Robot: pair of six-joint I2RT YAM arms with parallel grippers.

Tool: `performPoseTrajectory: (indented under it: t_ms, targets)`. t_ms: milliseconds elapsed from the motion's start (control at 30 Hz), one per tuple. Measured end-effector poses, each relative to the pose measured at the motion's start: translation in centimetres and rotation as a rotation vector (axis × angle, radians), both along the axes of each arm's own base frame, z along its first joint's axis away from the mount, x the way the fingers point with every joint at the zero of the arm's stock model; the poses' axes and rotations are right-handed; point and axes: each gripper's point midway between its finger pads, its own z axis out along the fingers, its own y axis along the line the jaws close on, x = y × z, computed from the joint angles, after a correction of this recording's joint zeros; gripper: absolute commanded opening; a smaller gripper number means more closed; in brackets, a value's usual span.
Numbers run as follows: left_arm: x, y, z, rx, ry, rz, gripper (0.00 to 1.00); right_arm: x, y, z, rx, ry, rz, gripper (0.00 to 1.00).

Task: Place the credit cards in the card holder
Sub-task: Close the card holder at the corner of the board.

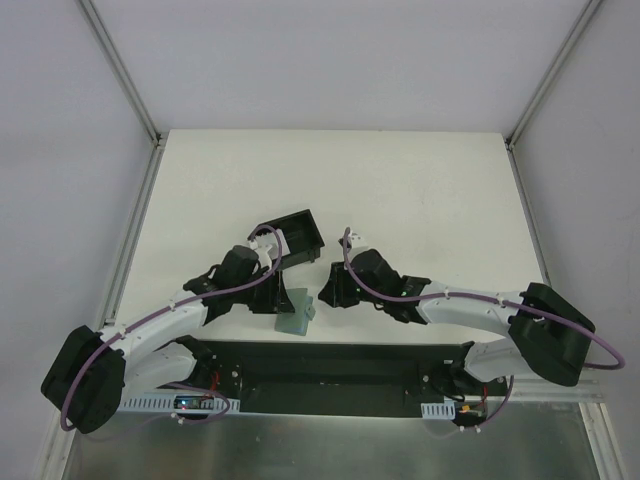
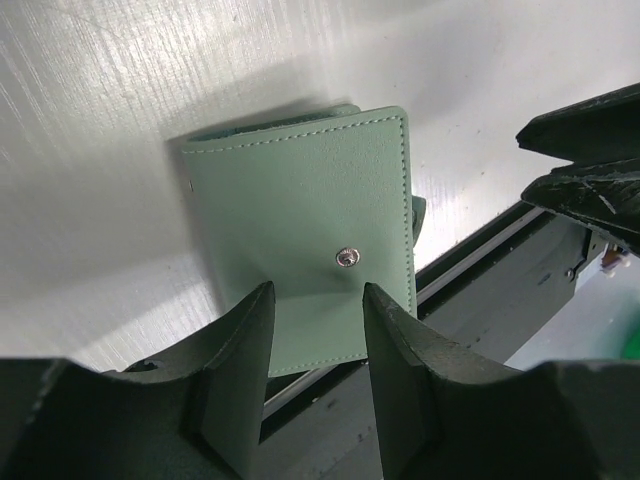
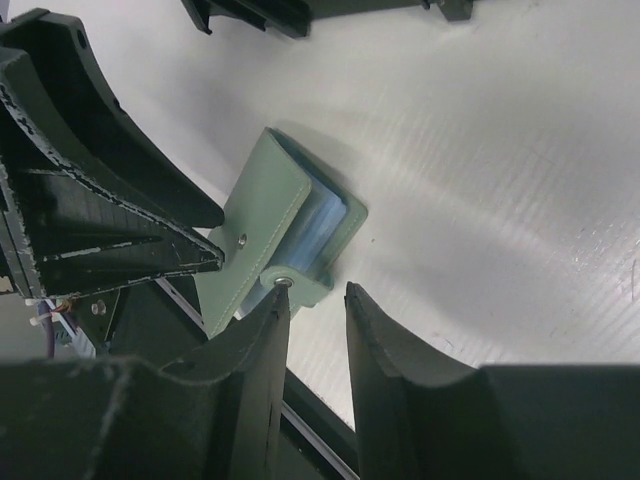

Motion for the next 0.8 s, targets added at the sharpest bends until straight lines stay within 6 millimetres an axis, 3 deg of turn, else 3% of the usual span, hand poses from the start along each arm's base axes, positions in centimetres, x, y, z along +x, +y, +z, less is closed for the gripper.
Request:
performPoseTrajectory:
  t_ms: [567, 800]
  targets:
    - [-0.1, 0.3, -1.6, 0.051, 0.026, -0.023, 0.40, -1.1, -0.8, -1.2, -0.050, 0.059, 0.004, 0.33]
    - [0.1, 0.5, -1.6, 0.067, 0.024, -0.012, 0.39, -1.9, 0.5, -1.1, -0.032, 0.103, 0.034, 0.27]
